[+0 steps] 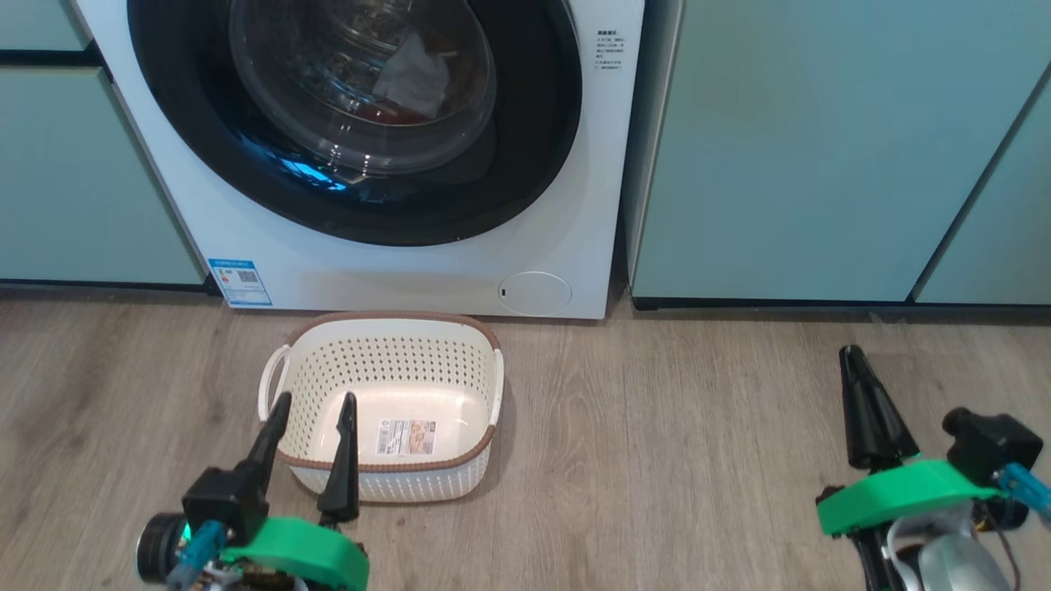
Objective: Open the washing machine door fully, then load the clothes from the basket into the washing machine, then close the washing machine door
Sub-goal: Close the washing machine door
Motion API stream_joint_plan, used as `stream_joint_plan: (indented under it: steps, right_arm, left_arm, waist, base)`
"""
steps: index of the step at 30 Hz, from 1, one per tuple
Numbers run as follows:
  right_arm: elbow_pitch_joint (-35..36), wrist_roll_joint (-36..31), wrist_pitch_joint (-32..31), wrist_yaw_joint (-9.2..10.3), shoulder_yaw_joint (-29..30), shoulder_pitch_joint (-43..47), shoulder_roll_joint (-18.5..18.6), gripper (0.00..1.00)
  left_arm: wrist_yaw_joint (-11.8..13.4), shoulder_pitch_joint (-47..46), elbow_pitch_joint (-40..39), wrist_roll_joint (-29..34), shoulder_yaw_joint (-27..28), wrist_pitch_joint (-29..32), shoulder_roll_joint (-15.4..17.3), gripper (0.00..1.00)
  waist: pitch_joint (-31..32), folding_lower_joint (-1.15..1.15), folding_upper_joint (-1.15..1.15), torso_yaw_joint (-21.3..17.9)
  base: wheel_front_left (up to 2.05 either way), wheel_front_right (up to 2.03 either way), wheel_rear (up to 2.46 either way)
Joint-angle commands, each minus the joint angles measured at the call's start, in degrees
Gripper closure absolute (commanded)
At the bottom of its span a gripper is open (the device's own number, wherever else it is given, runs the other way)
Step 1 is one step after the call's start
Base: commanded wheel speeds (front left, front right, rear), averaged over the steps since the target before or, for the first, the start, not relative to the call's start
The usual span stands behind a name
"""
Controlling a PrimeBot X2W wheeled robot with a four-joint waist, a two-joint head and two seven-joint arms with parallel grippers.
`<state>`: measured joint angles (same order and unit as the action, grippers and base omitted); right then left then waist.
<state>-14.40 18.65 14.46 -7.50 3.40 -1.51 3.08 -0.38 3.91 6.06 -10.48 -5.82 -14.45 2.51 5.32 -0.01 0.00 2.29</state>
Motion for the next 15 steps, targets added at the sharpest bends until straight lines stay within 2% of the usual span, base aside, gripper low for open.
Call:
stream_joint_plan:
  steps: [1, 2, 3, 4, 5, 15]
  right_arm:
    - [2.0, -0.5, 0.5, 0.01, -1.4, -1.3, -0.1, 1.00]
    - [1.9, -1.0, 0.5, 0.01, -1.4, -1.0, -0.1, 0.98]
    - [1.9, -1.2, 0.5, 0.01, -1.3, -0.8, -0.2, 0.57]
    - [1.9, -1.1, 0.5, 0.01, -1.2, -0.6, -0.2, 0.05]
    - [1.9, -0.6, 0.5, 0.01, -1.1, -0.5, -0.2, 0.00]
    - [1.9, -0.3, 0.5, 0.01, -1.8, -0.3, -0.2, 0.00]
  left_arm:
    - [0.1, -1.7, -1.9, 0.6, 1.6, -0.5, 0.4, 0.00]
    - [0.2, -1.5, -1.9, 0.7, 1.5, -0.5, 0.4, 0.00]
    - [0.2, -1.4, -1.9, 0.8, 1.5, -0.5, 0.4, 0.00]
    - [0.2, -1.3, -2.0, 0.9, 1.5, -0.5, 0.4, 0.00]
    - [0.2, -1.3, -2.0, 0.9, 1.5, -0.5, 0.4, 0.00]
    - [0.3, -1.0, -2.5, 1.6, 1.1, -0.5, 0.4, 0.00]
  waist:
    - [0.1, 0.01, 0.00, 0.1]
    - [0.2, 0.01, 0.00, 0.2]
    - [0.3, 0.01, 0.00, 0.2]
    - [0.3, 0.01, 0.00, 0.3]
    - [0.4, 0.01, 0.00, 0.3]
    - [0.4, 0.01, 0.00, 0.7]
  base:
    - [0.00, 0.00, 0.00]
    - [0.00, 0.00, 0.00]
    - [0.00, 0.00, 0.00]
    - [0.00, 0.00, 0.00]
    - [0.00, 0.00, 0.00]
    - [0.00, 0.00, 0.00]
